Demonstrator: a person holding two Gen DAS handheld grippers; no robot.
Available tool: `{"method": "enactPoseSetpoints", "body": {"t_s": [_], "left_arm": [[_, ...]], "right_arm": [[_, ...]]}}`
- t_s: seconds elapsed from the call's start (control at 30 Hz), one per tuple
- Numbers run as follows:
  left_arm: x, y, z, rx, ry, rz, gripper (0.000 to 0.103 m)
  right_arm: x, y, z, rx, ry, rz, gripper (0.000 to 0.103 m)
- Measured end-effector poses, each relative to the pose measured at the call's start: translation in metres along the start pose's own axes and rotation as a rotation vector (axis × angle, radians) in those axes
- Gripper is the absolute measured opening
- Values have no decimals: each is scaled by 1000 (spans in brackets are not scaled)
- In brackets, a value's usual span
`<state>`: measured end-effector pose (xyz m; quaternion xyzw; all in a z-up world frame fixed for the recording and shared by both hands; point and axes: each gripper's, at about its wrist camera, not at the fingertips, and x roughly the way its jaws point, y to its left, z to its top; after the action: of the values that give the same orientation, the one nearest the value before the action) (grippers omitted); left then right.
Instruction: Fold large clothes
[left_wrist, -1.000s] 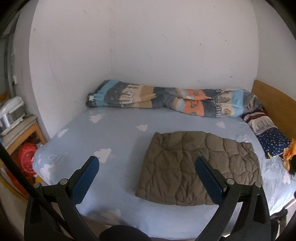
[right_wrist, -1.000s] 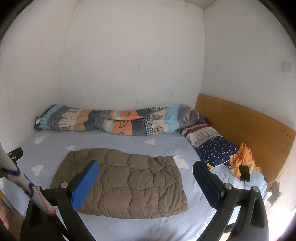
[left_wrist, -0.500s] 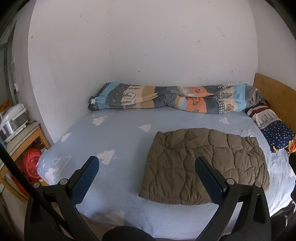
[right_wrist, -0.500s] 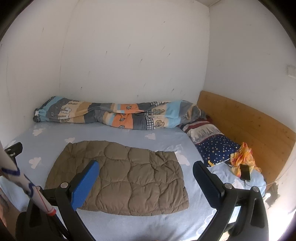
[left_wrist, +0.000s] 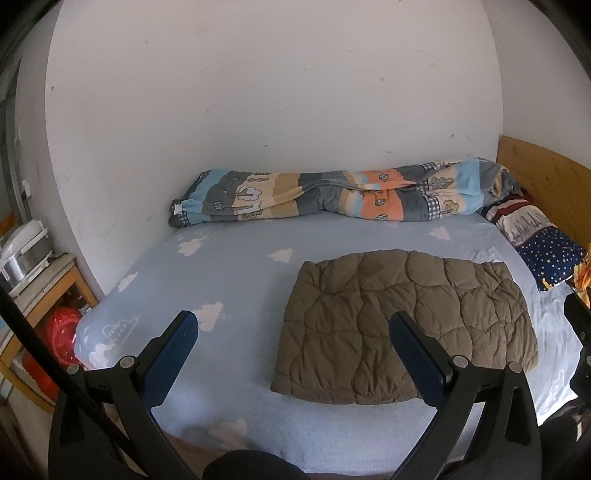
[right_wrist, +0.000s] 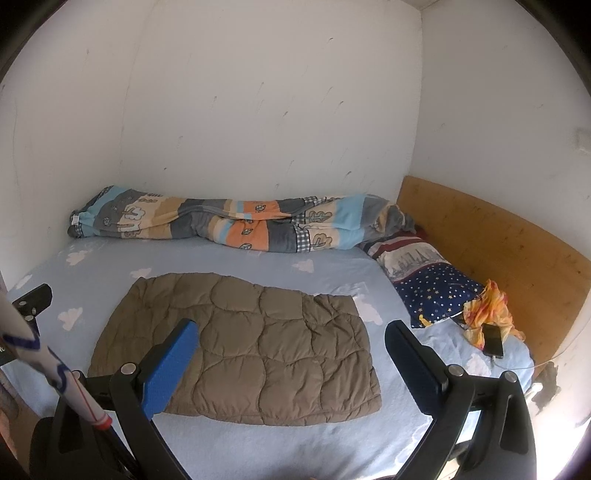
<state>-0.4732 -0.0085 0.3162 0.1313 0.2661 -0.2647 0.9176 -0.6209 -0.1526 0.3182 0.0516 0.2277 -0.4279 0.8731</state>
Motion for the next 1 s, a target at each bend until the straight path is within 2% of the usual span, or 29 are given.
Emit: {"method": "enactPoseSetpoints", "body": {"t_s": [1.0], "left_arm": [[-5, -18, -6, 56, -12, -17, 103]], "right_arm": [[2, 0, -3, -1, 6, 3, 103]]}}
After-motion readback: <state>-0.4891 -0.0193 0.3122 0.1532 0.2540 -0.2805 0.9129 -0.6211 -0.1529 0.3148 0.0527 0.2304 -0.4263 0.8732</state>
